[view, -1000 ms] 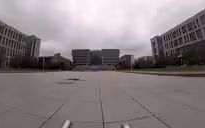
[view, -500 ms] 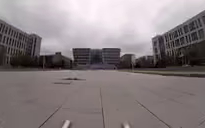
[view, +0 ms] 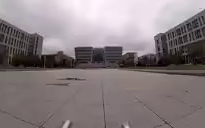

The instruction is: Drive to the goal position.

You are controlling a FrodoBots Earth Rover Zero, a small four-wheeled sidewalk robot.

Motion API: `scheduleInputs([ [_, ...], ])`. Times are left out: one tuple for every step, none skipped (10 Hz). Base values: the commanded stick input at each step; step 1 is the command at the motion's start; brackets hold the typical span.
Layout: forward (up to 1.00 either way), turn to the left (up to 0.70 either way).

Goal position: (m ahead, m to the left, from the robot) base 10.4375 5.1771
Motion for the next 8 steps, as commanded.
scheduleInputs([
  [1.0, 0.0],
  [1.0, 0.0],
  [1.0, 0.08],
  [1.0, 0.32],
  [1.0, 0.06],
  [1.0, 0.0],
  [1.0, 0.2],
  [1.0, 0.4],
])
